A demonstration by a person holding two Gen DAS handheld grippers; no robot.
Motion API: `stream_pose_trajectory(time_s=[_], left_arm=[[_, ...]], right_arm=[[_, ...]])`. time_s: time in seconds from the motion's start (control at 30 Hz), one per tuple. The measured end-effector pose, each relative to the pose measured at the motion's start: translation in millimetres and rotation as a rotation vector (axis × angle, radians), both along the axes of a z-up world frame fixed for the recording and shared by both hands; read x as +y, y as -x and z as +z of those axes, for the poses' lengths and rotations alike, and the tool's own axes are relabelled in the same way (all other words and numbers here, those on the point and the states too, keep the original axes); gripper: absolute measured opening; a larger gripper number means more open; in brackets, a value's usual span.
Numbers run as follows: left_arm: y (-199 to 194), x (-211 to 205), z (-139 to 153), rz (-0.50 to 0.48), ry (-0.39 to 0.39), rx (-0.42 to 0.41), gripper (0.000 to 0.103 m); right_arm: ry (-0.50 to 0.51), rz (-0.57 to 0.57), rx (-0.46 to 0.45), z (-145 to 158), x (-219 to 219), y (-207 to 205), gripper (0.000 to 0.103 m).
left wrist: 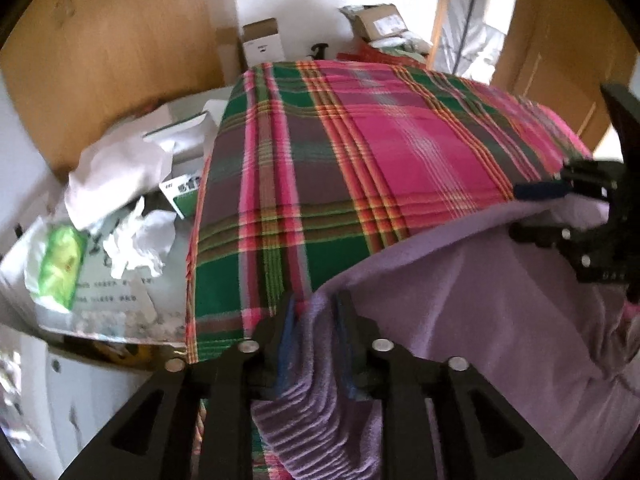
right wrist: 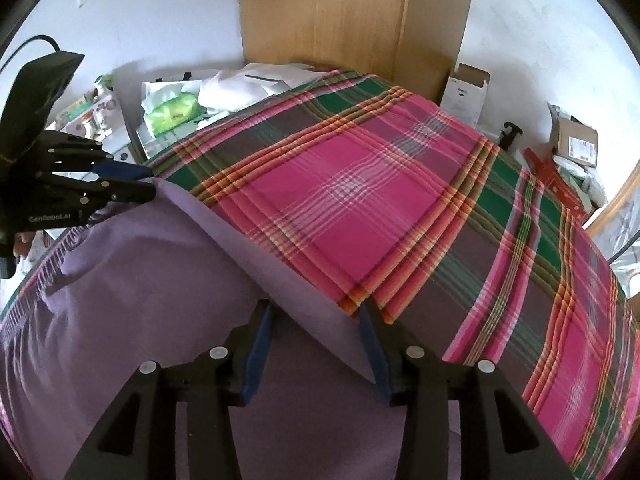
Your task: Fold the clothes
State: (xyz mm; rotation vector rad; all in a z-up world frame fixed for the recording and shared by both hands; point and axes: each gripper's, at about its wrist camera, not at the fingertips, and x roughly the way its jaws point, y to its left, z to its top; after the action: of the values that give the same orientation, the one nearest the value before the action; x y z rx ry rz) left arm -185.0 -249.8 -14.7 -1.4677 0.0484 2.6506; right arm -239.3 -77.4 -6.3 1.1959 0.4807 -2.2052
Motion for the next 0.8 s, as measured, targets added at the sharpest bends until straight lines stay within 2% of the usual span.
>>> stream_pose_trajectory(time_s=[0.03,0.1,0.33,0.57,0.67,0.7,0.73,0.77,0.8], left_arm=[[0.5,0.0,-0.5,0.005,0.016,0.002,0.043],[1.3,1.2,-0.9,0.02,0.046,0.007,0.049],[-5.4,19.1,-1.3,-0.046,0.094,0.062,0.049],[-6.9,17.4,-1.9,-0.071,0.017,0.046,0.043],[-7.1,16.4,-2.3,-0.067,-0.004,0.045,0.042],[-7.1,16.3,-2.4,-0.07,-0.01,0.045,0.037],[-7.0,16.3,-2.4,-0.072,-0.016,0.045,0.02],[-7.3,16.3,-2.3,-0.076,-0.024,0.044,0.011],[-7.7,16.3,-2.1,-0.077,-0.029,0.044,0.007]], right_arm=[[0.002,-0.001,-0.001,-0.2,1.0,0.3,0.045],[0.011,-0.009,-0.006,-0.6,2.6,1.5,0.045],[0.043,-0.031,-0.02,-2.0,5.8,2.3,0.045],[0.059,-0.043,-0.026,-2.0,9.6,1.9,0.045],[0.058,-0.048,-0.02,-1.5,10.7,1.3,0.04],[0.058,-0.049,-0.017,-1.0,11.2,1.0,0.035],[0.058,-0.05,-0.013,-0.5,11.8,0.8,0.026],[0.057,-0.052,-0.01,0.0,12.3,0.5,0.021],[0.057,-0.057,-0.007,0.1,12.9,0.6,0.014]])
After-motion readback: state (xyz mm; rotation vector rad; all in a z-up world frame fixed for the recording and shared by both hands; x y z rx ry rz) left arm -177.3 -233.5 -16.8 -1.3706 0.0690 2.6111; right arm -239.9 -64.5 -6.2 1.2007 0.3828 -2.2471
